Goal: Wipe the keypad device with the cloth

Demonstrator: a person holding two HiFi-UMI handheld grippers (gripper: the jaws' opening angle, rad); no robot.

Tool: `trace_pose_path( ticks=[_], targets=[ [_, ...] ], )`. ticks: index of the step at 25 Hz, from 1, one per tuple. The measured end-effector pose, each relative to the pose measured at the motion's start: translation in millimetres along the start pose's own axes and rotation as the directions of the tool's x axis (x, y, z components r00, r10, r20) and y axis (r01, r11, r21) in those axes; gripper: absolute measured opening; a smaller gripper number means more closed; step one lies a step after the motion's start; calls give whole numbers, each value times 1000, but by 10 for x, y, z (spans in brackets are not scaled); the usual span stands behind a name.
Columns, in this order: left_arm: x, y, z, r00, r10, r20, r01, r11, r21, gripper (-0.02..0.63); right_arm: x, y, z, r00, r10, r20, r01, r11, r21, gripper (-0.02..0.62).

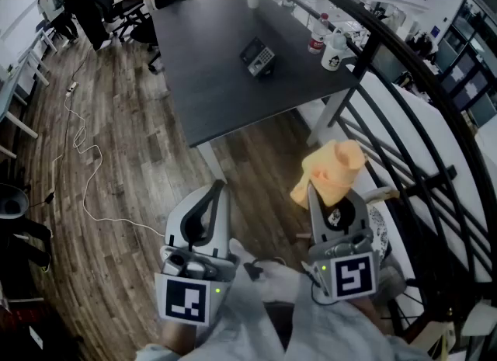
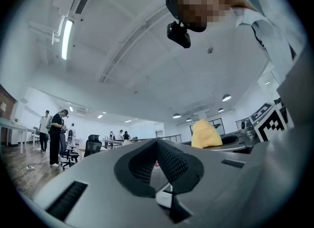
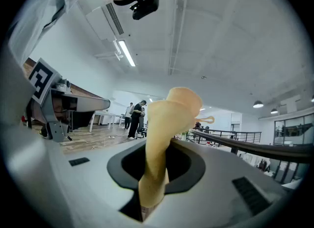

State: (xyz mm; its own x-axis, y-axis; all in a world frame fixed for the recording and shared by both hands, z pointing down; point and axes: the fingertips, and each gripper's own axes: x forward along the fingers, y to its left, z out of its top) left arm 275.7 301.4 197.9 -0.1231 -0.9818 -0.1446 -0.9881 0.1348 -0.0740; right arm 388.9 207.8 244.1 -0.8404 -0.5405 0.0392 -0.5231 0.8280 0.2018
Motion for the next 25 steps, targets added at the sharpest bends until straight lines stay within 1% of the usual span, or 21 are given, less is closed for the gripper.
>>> trace_pose_path(
  ticks=[12, 19, 25],
  targets=[
    [58, 159, -53, 1000, 3, -15, -4, 1000, -4, 12, 187, 75, -20, 1000, 17, -15, -17, 1000, -4, 69],
    [109, 390, -118, 1000, 7, -25, -8, 1000, -11, 12, 389, 123, -52, 1000, -3, -25, 4, 1000, 31, 69],
    [233, 659, -180, 1000, 4, -27, -5, 1000, -25, 12, 654, 174, -57, 999, -17, -47, 19, 999, 26, 70]
  ],
)
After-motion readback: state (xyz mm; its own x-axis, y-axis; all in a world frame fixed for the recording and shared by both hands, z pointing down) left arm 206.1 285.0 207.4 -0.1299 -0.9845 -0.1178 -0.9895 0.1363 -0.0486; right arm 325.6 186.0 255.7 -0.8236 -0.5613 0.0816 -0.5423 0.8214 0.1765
